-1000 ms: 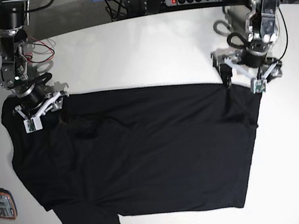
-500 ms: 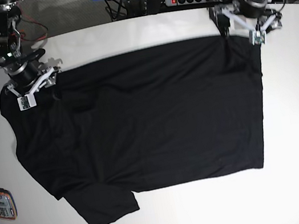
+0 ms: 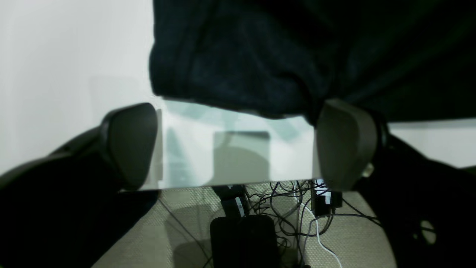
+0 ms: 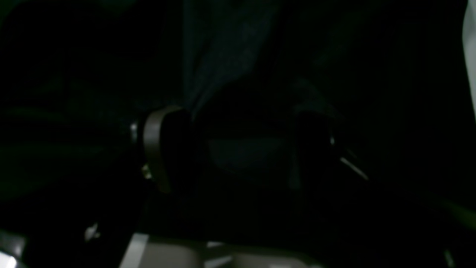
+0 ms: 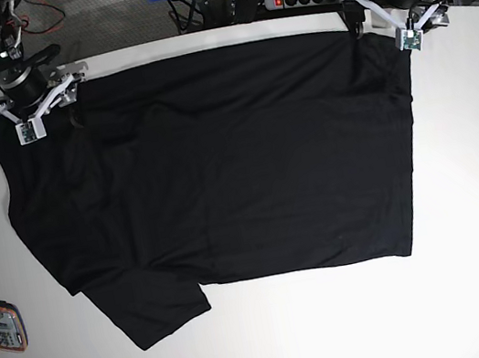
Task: Fold the T-shirt properly
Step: 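Grasp the shirt edge with both grippers and pull it back flat, then release left gripper and move it down the shirt's side to the hem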
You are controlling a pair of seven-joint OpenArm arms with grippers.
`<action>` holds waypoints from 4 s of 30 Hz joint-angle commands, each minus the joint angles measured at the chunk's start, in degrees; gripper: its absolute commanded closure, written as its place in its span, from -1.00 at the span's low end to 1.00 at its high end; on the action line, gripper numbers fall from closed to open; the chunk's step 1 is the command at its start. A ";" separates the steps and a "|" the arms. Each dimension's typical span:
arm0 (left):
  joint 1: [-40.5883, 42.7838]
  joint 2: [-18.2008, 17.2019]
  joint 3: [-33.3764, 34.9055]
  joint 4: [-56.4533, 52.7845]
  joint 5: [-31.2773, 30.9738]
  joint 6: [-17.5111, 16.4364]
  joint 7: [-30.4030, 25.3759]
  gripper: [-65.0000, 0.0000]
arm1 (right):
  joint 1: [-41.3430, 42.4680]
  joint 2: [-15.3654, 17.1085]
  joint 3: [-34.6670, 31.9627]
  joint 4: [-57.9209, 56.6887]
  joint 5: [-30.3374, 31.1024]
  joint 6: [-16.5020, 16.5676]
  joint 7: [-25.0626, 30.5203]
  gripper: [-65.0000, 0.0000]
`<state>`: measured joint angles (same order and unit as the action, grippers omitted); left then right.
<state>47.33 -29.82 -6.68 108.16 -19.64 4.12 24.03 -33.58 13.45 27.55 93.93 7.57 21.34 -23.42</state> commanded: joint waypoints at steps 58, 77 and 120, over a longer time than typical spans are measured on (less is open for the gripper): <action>-32.78 6.75 -7.08 8.28 9.66 0.14 11.88 -1.00 | 19.39 -3.56 -0.69 17.32 -1.29 0.68 -18.12 -0.33; -66.01 6.31 -7.08 -13.61 -3.53 -13.22 33.42 -1.00 | 22.55 -3.56 -3.42 17.23 -1.29 0.68 -18.38 -0.33; -85.09 1.82 15.25 -74.71 -8.71 -14.19 -3.24 -0.32 | 27.12 -3.65 -3.51 17.06 -1.20 0.68 -24.10 -0.33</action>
<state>-35.79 -27.49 8.64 32.36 -28.27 -9.72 21.58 -7.27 9.21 23.88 109.93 5.80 22.09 -48.99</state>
